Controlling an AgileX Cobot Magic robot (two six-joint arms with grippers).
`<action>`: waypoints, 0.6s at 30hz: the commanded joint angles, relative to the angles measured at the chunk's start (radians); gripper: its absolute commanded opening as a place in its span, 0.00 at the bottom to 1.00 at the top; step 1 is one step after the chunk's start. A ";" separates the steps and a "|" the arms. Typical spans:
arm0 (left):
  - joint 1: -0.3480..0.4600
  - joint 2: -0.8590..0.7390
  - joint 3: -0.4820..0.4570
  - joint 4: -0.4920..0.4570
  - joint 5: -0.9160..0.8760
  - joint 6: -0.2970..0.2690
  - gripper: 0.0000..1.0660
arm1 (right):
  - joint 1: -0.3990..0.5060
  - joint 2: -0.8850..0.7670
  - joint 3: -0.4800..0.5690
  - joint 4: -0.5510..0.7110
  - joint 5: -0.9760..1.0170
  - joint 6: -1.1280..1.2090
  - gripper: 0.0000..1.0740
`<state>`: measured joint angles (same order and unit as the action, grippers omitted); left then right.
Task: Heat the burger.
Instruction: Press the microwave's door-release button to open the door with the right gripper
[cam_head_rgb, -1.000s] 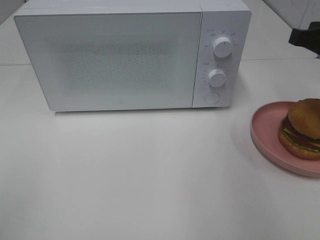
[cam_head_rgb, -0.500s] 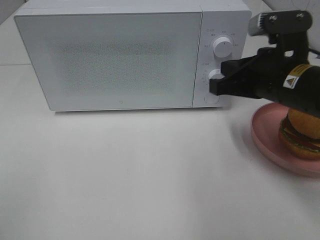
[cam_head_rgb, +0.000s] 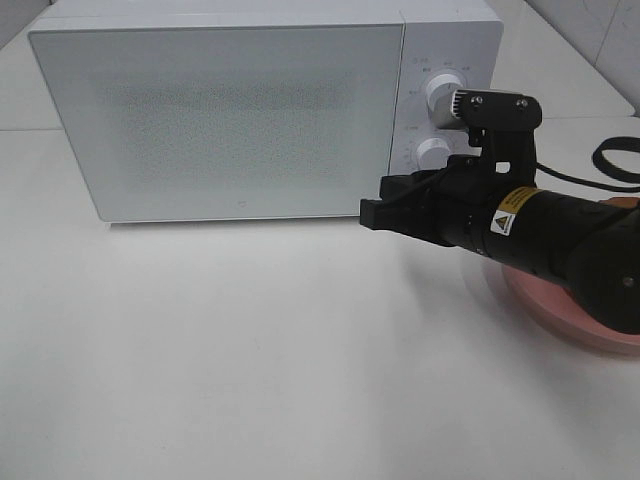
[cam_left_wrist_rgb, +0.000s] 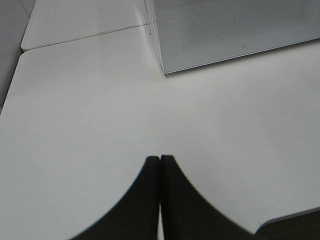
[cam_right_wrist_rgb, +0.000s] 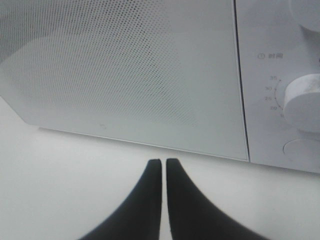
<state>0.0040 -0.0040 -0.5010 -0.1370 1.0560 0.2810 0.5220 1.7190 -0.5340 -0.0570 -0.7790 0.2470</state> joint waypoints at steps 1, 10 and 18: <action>-0.002 -0.021 0.001 -0.003 -0.014 -0.003 0.00 | 0.002 0.034 -0.003 -0.005 -0.076 0.169 0.05; -0.002 -0.021 0.001 -0.003 -0.014 -0.003 0.00 | 0.002 0.094 -0.003 -0.002 -0.189 0.487 0.07; -0.002 -0.021 0.001 -0.003 -0.014 -0.003 0.00 | 0.002 0.095 -0.003 0.121 -0.211 0.825 0.08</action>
<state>0.0040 -0.0040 -0.5010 -0.1370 1.0560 0.2810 0.5220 1.8140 -0.5350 -0.0060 -0.9690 0.9450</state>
